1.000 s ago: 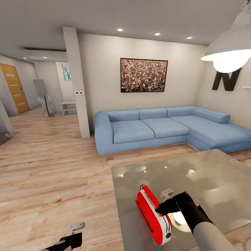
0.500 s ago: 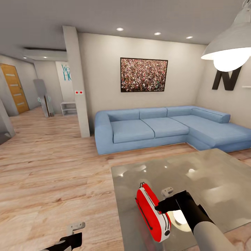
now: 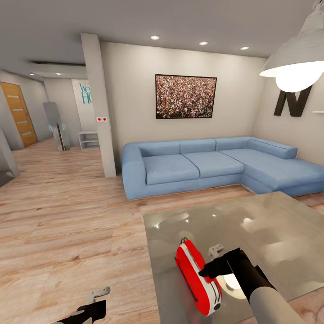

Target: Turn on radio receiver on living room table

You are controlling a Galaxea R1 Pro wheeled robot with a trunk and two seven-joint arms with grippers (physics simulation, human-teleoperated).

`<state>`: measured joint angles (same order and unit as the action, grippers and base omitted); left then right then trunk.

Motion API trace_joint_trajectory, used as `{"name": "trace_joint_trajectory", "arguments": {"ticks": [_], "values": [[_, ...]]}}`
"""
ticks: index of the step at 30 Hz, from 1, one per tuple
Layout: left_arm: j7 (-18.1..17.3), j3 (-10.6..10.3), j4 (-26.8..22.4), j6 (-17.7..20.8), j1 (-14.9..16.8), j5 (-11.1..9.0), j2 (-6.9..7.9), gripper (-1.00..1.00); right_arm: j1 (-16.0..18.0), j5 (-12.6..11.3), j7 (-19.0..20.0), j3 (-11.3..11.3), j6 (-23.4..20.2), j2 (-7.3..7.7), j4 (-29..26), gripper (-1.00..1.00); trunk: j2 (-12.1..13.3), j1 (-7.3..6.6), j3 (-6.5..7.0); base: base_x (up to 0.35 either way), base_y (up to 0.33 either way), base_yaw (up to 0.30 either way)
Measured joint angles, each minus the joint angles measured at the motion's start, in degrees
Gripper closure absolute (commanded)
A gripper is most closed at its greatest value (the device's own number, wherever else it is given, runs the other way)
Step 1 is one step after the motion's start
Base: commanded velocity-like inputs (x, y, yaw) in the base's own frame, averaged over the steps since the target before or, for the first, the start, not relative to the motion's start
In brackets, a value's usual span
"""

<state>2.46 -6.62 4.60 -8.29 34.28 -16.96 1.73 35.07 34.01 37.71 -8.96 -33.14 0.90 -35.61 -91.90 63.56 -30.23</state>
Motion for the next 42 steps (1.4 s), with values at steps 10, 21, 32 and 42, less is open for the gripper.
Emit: {"name": "trace_joint_trajectory", "arguments": {"ticks": [10,21,32,42], "values": [[0.1,-0.1,0.0,0.2,0.0,0.4,0.37,1.0,0.0,0.0,0.0,0.0,0.0,0.01,0.2,-1.0,1.2,-0.65,0.53,0.0,0.0,0.0],[0.3,-0.1,0.1,0.3,0.0,0.6,0.53,1.0,0.0,0.0,0.0,0.1,0.0,-0.02,0.1,-1.0,5.6,-3.07,2.51,0.0,0.0,0.0],[0.2,-0.2,0.1,0.3,0.0,0.6,0.92,1.0,0.0,0.0,0.0,0.1,0.0,-0.02,0.1,-1.0,10.0,-5.48,4.48,0.0,0.0,0.0],[0.2,-0.2,0.1,0.3,0.0,0.6,1.0,1.0,0.0,0.0,-1.1,0.1,0.1,-0.02,0.2,-1.0,14.0,-7.68,6.28,-0.013,-0.018,0.0]]}}
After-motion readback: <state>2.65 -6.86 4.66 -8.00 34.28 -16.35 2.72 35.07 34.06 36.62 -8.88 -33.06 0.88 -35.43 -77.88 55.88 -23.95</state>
